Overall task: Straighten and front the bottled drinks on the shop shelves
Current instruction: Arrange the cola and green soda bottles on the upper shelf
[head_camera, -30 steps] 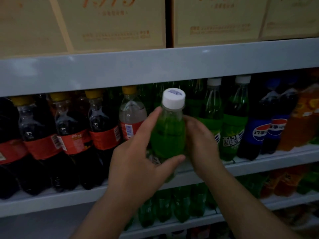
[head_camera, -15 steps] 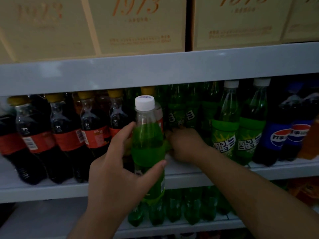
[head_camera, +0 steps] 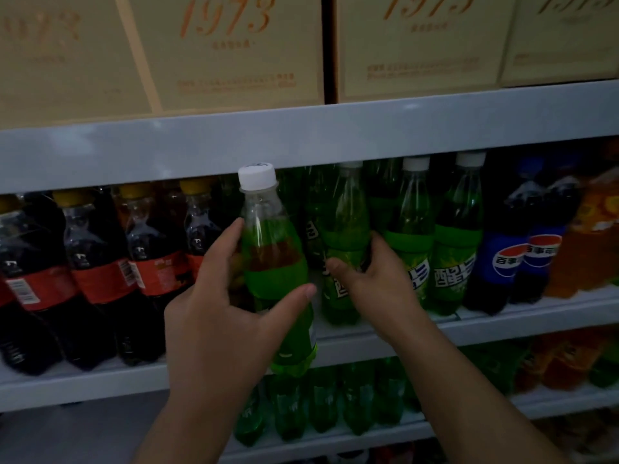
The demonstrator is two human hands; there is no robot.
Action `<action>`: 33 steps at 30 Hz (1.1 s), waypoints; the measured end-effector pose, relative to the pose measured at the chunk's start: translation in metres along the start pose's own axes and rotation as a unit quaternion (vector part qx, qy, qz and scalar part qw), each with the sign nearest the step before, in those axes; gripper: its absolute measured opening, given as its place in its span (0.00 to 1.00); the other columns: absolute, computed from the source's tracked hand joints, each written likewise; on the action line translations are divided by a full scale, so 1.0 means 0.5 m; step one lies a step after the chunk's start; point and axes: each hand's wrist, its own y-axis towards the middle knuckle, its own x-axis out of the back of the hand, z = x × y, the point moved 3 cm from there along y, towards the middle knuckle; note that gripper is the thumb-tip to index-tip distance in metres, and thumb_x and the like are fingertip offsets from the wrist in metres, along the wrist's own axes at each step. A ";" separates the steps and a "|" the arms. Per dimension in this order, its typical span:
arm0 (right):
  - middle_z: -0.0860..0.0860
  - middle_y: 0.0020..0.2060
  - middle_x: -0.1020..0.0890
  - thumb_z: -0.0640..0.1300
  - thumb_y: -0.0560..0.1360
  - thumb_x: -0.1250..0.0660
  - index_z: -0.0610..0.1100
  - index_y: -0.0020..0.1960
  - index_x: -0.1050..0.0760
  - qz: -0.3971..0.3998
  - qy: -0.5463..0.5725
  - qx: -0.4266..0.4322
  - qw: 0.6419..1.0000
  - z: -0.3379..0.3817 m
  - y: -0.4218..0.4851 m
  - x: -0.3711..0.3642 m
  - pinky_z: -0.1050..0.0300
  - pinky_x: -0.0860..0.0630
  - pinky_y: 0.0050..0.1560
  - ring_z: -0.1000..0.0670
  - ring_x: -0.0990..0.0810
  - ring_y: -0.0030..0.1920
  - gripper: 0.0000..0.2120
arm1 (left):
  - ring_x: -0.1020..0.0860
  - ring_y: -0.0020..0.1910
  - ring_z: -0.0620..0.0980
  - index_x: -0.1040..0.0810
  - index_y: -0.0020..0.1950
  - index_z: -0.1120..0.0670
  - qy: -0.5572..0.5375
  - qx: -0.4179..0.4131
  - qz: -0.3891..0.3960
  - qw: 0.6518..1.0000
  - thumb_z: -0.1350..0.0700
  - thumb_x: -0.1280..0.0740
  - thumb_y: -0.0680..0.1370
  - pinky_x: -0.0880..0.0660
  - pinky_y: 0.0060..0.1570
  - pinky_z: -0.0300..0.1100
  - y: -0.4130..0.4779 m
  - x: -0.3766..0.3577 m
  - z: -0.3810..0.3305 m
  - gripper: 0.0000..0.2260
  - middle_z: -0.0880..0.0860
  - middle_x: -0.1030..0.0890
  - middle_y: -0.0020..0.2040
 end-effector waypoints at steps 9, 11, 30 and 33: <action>0.52 0.67 0.29 0.51 0.73 0.30 0.51 0.76 0.48 -0.016 -0.142 0.072 0.987 0.010 -0.037 0.011 0.60 0.30 0.60 0.53 0.29 0.64 0.38 | 0.28 0.44 0.37 0.35 0.72 0.52 0.083 -0.054 -0.040 0.994 0.38 0.25 0.65 0.27 0.44 0.33 0.018 -0.069 -0.041 0.41 0.52 0.17 0.51; 0.49 0.71 0.34 0.51 0.75 0.33 0.50 0.77 0.55 -0.015 -0.191 0.084 0.978 0.016 -0.043 0.007 0.57 0.32 0.62 0.50 0.32 0.68 0.41 | 0.27 0.45 0.37 0.36 0.72 0.52 0.082 -0.054 -0.040 0.994 0.39 0.25 0.65 0.27 0.45 0.34 0.021 -0.080 -0.046 0.41 0.53 0.17 0.52; 0.52 0.40 0.18 0.47 0.72 0.29 0.53 0.49 0.24 0.039 -0.029 0.009 0.999 0.187 0.088 0.072 0.66 0.33 0.20 0.57 0.25 0.22 0.08 | 0.17 0.43 0.51 0.38 0.72 0.49 0.098 -0.033 -0.029 0.994 0.35 0.30 0.65 0.28 0.42 0.38 -0.001 -0.111 -0.029 0.40 0.53 0.16 0.49; 0.47 0.39 0.18 0.44 0.73 0.30 0.52 0.48 0.25 0.033 -0.036 -0.016 0.999 0.181 0.105 0.067 0.65 0.34 0.21 0.52 0.26 0.23 0.06 | 0.17 0.40 0.52 0.37 0.72 0.50 0.112 -0.029 -0.034 0.993 0.35 0.31 0.66 0.28 0.39 0.38 -0.007 -0.118 -0.028 0.39 0.53 0.16 0.47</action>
